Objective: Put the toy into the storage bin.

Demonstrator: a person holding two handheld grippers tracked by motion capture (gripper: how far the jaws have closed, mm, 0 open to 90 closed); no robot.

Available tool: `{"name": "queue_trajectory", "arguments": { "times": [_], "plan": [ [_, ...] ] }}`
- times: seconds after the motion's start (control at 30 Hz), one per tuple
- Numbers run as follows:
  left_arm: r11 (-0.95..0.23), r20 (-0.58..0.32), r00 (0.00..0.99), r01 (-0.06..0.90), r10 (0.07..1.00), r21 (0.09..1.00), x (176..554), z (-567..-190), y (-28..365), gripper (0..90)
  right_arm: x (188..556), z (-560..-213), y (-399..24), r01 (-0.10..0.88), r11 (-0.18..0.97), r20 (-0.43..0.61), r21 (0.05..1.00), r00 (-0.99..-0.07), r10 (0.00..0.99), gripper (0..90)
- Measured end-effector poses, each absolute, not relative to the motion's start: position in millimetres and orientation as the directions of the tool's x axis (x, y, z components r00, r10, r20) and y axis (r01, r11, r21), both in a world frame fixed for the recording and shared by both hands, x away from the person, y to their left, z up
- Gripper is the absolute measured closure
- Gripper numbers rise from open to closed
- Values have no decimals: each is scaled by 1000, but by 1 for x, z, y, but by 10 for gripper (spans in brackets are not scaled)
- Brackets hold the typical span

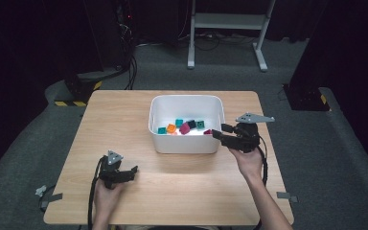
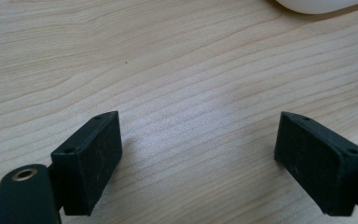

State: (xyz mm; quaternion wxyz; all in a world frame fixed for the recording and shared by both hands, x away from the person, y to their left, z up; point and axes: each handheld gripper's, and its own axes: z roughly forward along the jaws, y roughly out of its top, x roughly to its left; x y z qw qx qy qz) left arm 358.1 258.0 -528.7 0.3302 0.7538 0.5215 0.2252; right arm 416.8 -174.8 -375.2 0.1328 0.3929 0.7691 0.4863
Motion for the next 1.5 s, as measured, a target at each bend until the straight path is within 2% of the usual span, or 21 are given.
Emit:
{"name": "queue_trajectory", "arguments": {
  "times": [1.5],
  "plan": [
    [-235, -6, 351, 638, 936, 733, 358, -529, 258, 151, 376, -412, -188, 481, 211, 196, 851, -663, 722, 496]
  ]
}}
